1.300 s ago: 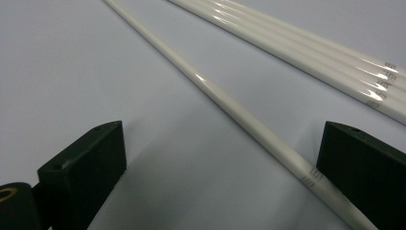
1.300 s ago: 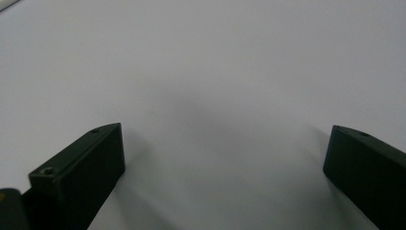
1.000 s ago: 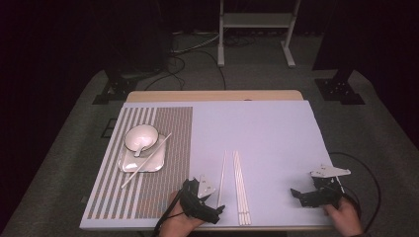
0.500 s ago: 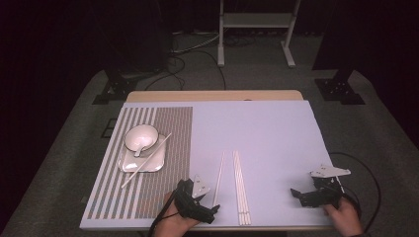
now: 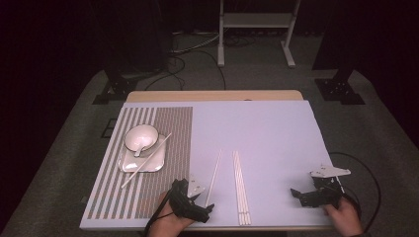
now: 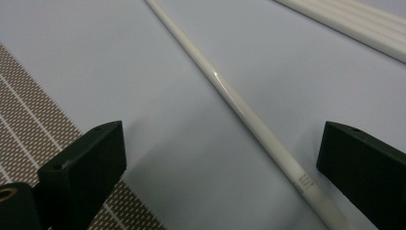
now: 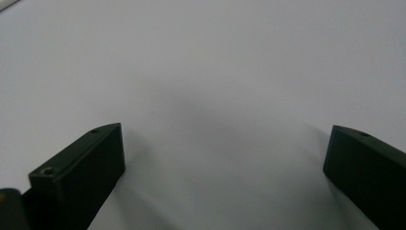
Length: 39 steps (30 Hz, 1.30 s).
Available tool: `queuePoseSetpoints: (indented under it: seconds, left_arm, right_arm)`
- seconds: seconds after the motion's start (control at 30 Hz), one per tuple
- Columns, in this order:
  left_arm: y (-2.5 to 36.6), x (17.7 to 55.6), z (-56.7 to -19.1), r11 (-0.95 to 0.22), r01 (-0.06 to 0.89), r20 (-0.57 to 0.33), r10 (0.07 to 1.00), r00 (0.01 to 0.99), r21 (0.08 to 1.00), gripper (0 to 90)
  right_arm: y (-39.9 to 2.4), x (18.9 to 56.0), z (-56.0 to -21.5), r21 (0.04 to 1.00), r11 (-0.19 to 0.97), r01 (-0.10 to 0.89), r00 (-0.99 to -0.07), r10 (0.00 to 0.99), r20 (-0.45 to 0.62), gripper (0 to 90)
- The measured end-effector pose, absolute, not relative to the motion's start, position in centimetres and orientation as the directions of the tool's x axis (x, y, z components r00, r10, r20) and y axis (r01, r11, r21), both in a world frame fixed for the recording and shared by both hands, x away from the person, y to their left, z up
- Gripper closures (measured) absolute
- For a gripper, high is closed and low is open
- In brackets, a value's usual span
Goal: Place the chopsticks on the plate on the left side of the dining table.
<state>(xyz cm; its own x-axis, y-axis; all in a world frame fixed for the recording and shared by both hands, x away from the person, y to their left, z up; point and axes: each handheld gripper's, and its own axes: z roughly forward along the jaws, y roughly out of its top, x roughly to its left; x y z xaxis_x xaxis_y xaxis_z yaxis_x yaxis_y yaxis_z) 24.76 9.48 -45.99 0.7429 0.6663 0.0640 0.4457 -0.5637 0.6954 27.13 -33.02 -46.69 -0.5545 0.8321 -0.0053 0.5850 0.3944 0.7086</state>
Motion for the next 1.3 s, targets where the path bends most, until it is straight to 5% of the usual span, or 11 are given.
queuePoseSetpoints:
  seconds: [1.3]
  left_arm:
    - [14.6,26.4,-45.8,-0.495,0.517,0.056,0.758,0.650,0.698,1.5]
  right_arm:
    - [-33.0,27.1,-46.7,0.709,0.392,0.586,-0.553,0.833,-0.004,0.0]
